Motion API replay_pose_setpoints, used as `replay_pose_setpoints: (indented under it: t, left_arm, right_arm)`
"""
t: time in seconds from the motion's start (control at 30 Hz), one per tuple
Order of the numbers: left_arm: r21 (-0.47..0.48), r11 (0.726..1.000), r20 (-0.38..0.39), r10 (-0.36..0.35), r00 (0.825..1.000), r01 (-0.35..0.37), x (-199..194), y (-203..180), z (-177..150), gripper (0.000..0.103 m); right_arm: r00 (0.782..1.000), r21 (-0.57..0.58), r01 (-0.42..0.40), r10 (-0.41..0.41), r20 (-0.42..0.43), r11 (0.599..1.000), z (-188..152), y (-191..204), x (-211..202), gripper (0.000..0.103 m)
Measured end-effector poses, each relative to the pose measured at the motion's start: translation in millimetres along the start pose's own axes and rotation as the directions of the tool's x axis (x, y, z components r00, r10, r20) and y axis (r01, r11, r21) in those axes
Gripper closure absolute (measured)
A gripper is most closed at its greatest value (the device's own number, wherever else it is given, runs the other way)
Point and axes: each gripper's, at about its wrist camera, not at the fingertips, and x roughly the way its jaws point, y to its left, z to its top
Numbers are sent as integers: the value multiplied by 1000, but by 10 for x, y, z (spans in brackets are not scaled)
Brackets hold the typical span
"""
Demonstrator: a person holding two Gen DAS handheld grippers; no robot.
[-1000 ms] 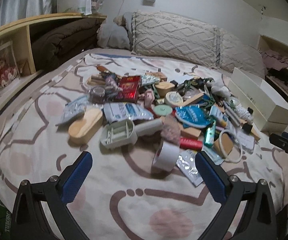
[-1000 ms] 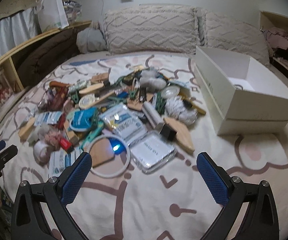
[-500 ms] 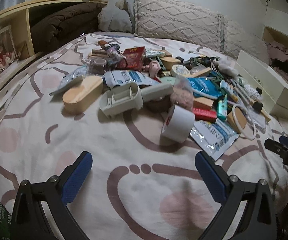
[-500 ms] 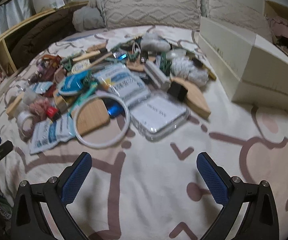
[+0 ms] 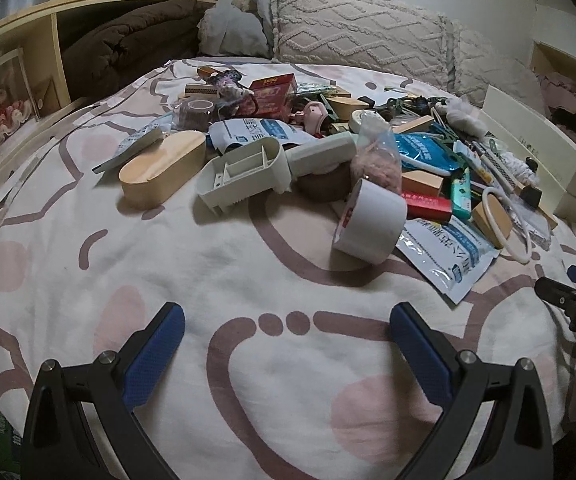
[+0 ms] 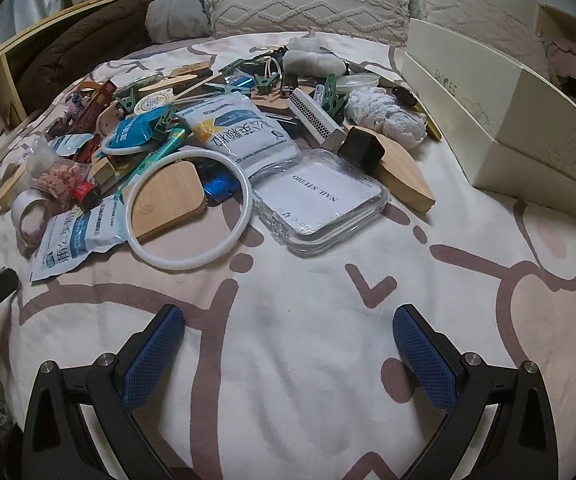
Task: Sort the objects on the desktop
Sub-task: 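Move both tools over the pile toward the tape roll and clear case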
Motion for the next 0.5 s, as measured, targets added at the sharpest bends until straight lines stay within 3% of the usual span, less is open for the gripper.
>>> replay_pose_setpoints:
  t: [0.5]
  left_arm:
    - [-11,1000,18,8,1000,-8,75,3,-51,0]
  right_arm:
    - [999,-51,-26,25,-37,998,185,-9,196,0]
